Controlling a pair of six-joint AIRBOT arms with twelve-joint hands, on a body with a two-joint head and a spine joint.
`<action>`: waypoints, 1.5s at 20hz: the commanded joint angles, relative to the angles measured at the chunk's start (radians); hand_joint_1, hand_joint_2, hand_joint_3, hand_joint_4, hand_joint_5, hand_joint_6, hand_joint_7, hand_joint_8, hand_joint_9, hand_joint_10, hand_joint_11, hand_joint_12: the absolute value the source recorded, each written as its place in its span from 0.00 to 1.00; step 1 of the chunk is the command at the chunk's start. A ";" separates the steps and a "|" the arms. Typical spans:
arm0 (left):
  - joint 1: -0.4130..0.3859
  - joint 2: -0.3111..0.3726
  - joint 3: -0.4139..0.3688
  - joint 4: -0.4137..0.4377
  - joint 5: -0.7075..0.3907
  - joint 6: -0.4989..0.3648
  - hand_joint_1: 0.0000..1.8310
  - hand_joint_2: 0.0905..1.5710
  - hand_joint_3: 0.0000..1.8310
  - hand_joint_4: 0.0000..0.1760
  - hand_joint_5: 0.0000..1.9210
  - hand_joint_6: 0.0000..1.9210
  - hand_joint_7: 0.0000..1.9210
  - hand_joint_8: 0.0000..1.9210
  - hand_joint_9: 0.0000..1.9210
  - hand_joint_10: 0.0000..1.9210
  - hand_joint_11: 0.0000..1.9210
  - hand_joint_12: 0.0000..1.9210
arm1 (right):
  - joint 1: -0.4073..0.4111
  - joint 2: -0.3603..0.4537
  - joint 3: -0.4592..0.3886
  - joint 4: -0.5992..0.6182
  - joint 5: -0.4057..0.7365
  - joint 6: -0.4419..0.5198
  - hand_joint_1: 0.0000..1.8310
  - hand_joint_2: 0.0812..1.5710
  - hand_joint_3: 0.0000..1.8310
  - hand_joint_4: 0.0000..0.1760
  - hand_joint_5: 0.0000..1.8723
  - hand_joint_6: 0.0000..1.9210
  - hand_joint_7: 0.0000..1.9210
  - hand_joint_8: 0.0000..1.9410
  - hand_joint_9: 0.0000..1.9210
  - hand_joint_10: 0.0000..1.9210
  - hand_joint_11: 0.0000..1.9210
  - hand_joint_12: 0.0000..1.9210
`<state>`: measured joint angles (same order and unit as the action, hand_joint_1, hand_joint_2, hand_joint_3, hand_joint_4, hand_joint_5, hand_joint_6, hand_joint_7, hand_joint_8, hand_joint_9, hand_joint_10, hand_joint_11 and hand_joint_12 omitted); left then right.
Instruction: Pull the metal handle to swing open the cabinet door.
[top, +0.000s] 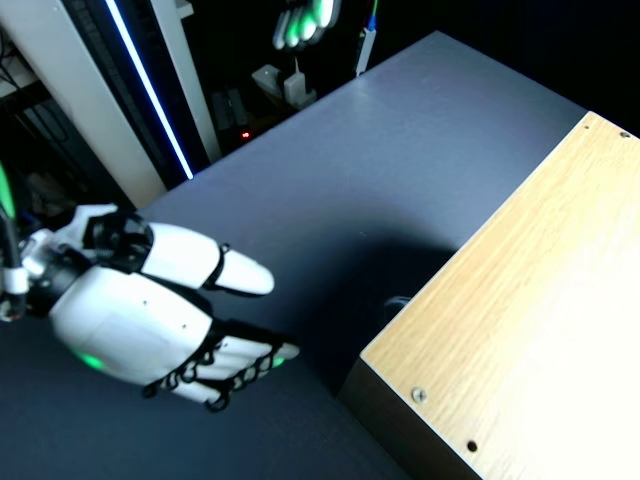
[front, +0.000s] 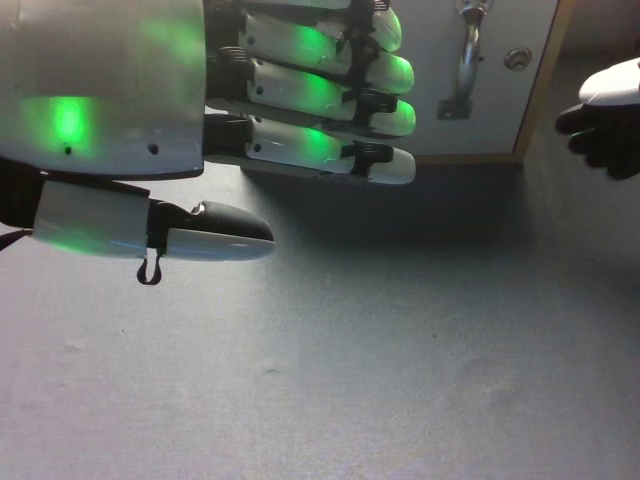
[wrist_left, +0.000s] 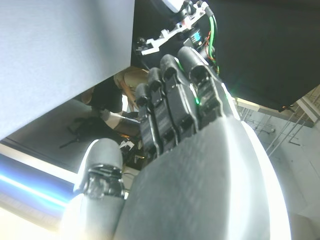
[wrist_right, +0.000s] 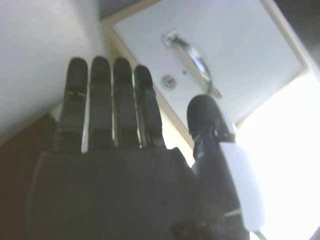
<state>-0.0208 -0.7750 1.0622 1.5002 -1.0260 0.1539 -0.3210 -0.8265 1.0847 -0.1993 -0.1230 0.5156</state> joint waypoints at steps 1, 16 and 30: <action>-0.008 0.006 0.000 -0.098 -0.025 0.009 0.00 1.00 0.03 0.00 0.22 0.00 0.22 0.00 0.20 0.00 0.02 0.42 | -0.001 0.004 0.003 0.048 0.156 0.007 0.01 1.00 0.10 0.00 0.20 0.00 0.20 0.00 0.18 0.00 0.00 0.46; -0.008 0.006 0.000 -0.098 -0.025 0.009 0.00 1.00 0.03 0.00 0.22 0.00 0.22 0.00 0.20 0.00 0.01 0.42 | -0.051 -0.139 0.142 0.341 0.411 -0.202 0.00 1.00 0.03 0.00 0.20 0.00 0.19 0.00 0.17 0.00 0.00 0.45; -0.008 0.006 0.000 -0.098 -0.025 0.009 0.00 1.00 0.02 0.00 0.23 0.00 0.22 0.00 0.20 0.00 0.02 0.43 | -0.096 -0.176 0.194 0.359 0.482 -0.202 0.00 1.00 0.03 0.00 0.20 0.00 0.20 0.00 0.18 0.00 0.00 0.48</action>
<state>-0.0208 -0.7750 1.0622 1.5002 -1.0264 0.1539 -0.4221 -1.0069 1.2720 0.1436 0.2382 0.3080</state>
